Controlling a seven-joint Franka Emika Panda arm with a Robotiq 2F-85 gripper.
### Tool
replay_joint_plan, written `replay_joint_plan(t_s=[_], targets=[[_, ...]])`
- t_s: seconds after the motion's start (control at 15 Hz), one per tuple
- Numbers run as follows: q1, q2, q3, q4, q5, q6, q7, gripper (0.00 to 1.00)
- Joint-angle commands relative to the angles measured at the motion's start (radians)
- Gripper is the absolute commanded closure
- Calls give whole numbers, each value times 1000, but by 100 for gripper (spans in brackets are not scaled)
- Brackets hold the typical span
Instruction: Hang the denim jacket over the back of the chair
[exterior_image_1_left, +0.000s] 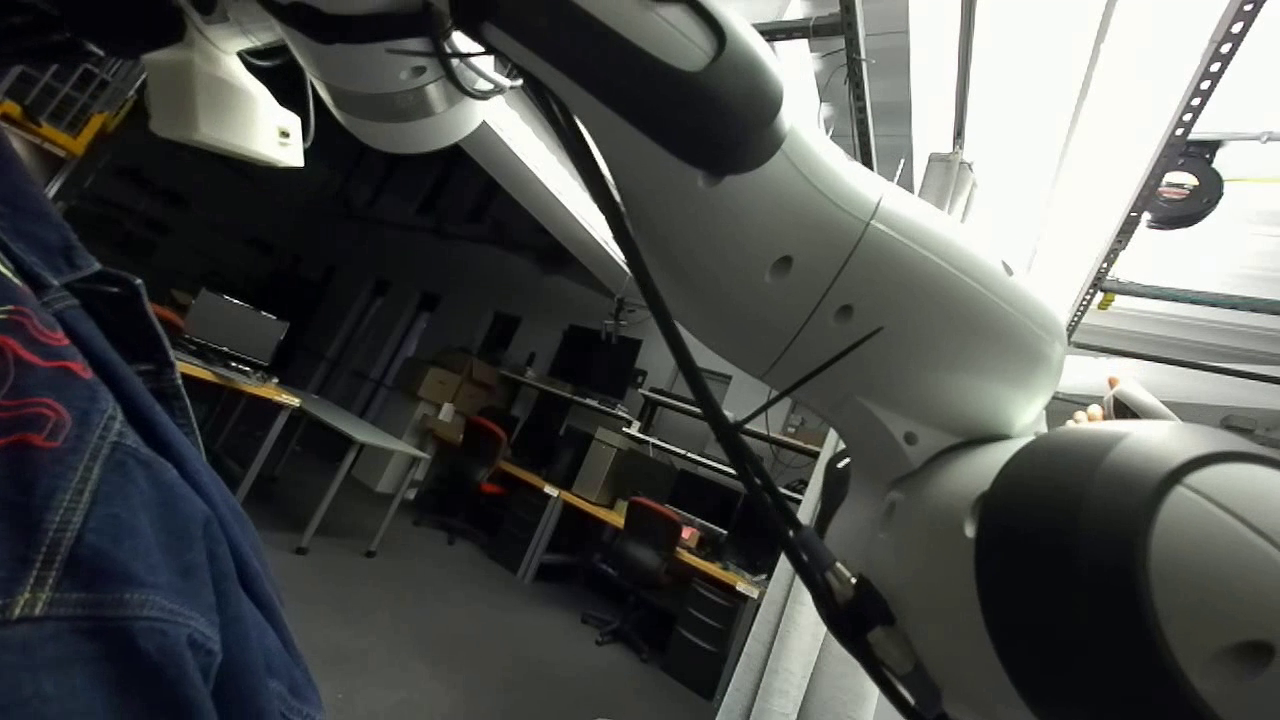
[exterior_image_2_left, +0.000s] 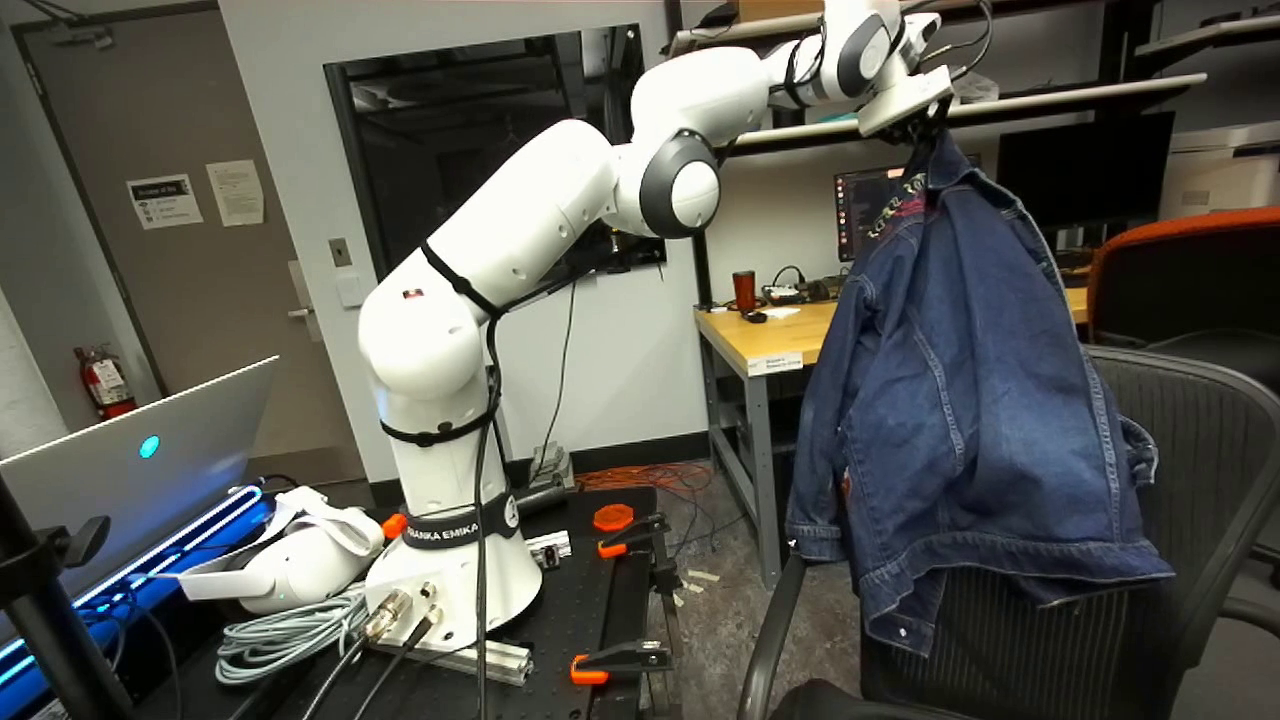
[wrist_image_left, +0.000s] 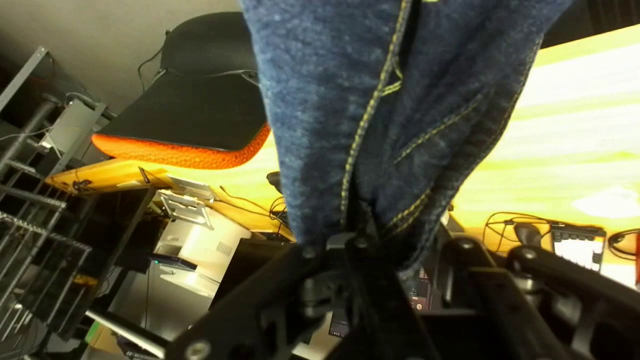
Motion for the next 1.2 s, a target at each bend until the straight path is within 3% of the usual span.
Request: replay_joint_plan(t_s=[0.0,0.27,0.4,0.8,1.13], targets=[[21,31,-8,36,-18,123,-34,41],[20,37,-6,27,-14,140,-56,13],[12,30,16,22,7,86,-75,0],[2,6,39,12,23,-64,-84,0],[-12,-58,-8,-28,-7,-426,-55,0]])
